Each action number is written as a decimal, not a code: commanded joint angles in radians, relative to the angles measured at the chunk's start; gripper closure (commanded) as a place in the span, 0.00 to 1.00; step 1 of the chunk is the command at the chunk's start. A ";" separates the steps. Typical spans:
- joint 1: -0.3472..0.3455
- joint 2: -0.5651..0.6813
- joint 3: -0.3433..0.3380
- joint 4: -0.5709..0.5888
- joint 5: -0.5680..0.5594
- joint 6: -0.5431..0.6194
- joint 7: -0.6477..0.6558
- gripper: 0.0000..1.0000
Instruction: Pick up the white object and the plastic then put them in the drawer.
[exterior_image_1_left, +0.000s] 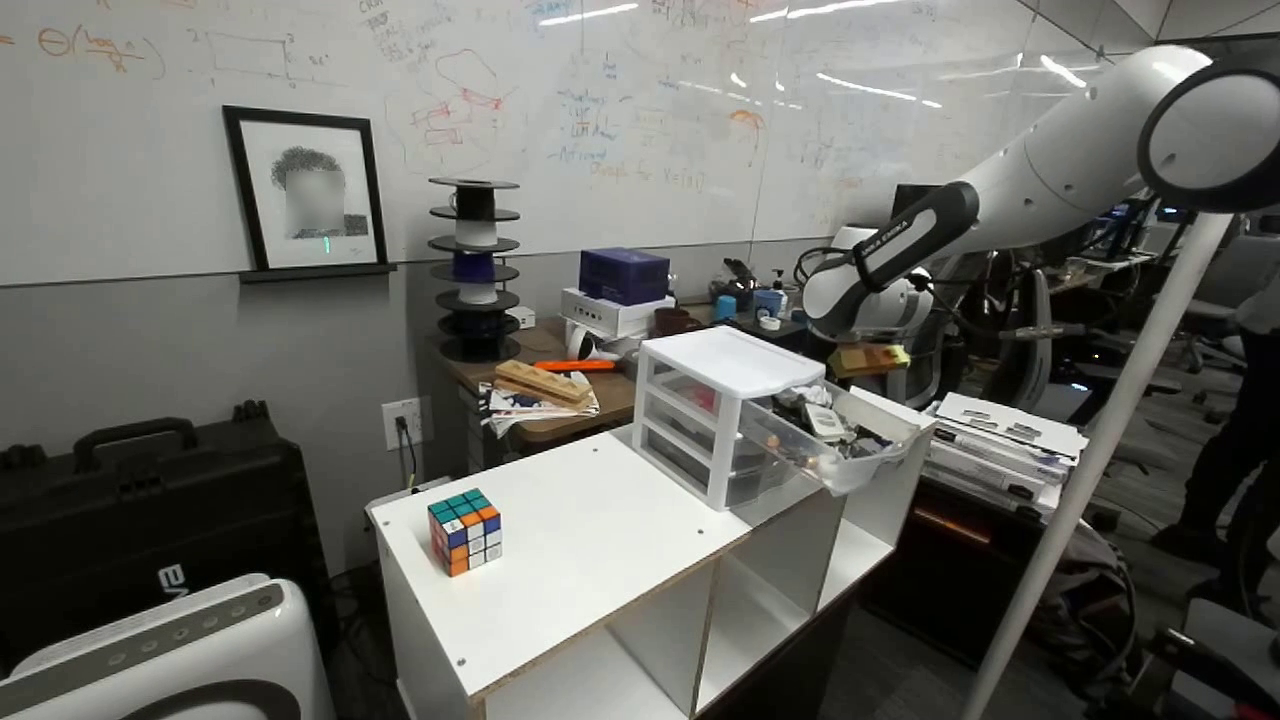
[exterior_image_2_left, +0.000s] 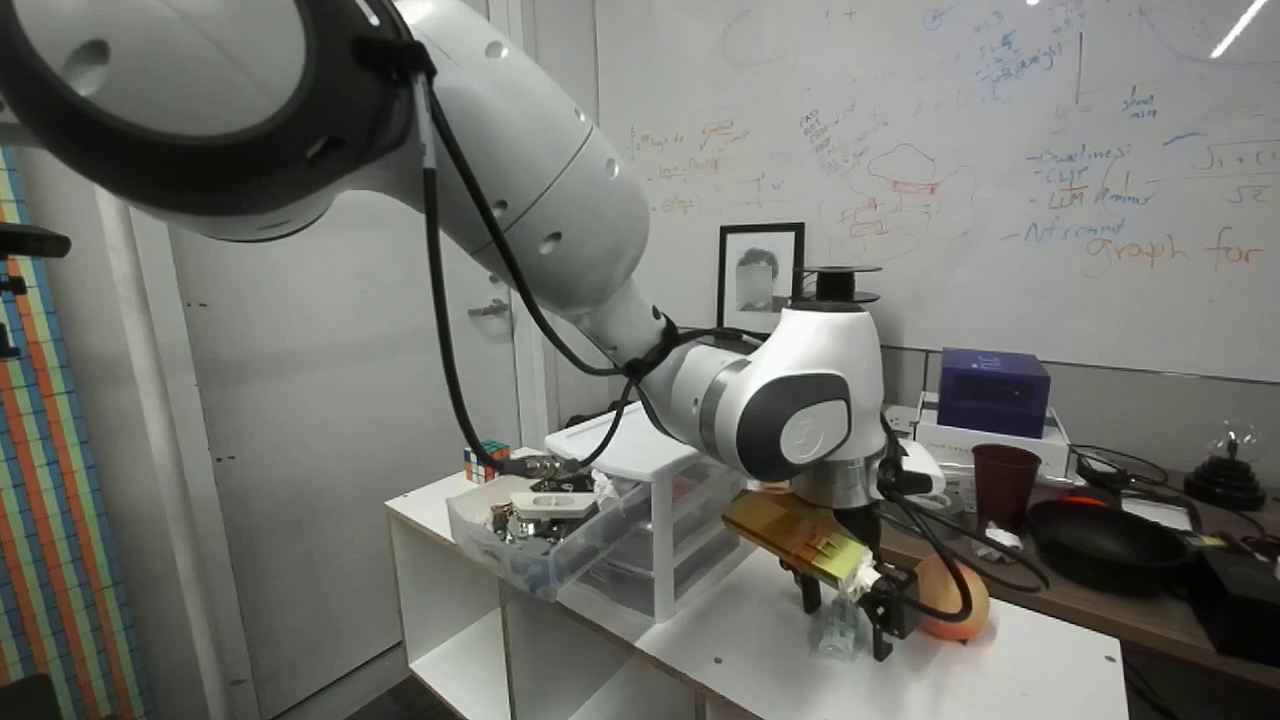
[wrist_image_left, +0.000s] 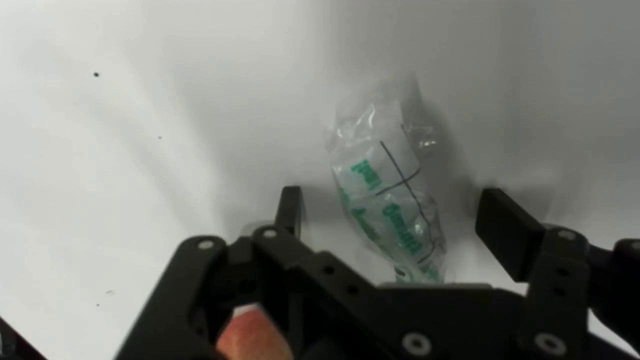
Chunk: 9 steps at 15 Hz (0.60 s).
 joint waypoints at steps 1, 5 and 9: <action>-0.011 0.029 0.015 0.062 0.000 -0.010 -0.017 0.42; 0.006 -0.024 0.009 0.001 -0.006 -0.012 -0.005 0.73; 0.022 -0.102 0.010 -0.105 0.002 -0.028 0.015 0.93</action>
